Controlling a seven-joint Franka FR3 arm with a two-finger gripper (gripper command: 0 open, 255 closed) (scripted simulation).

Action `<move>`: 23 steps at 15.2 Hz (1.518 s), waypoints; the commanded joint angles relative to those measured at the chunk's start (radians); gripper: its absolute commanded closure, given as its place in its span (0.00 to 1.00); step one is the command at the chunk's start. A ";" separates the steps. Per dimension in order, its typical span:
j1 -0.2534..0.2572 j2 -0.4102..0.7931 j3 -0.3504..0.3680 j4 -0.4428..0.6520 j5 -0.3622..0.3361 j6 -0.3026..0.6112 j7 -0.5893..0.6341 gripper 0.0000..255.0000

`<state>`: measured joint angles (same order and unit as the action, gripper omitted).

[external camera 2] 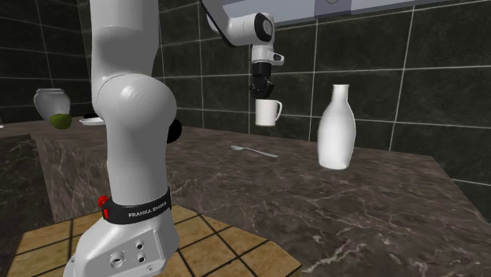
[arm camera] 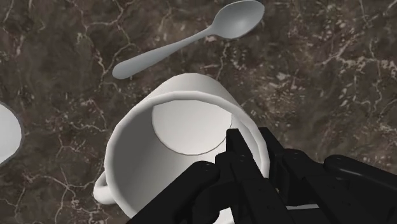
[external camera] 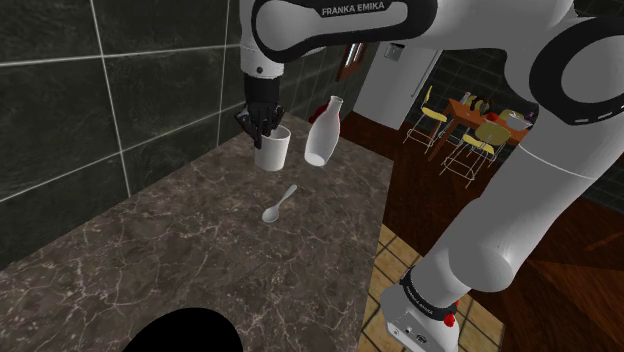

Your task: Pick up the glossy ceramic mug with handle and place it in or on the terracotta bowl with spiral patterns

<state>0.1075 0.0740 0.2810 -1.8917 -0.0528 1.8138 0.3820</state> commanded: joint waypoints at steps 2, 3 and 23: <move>0.000 -0.008 0.001 0.031 0.003 -0.039 -0.002 1.00; 0.000 -0.010 0.001 0.041 0.004 -0.052 -0.003 1.00; 0.096 -0.108 0.096 0.093 0.063 -0.198 0.173 1.00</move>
<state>0.1912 -0.0216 0.3643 -1.7935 0.0020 1.6215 0.5293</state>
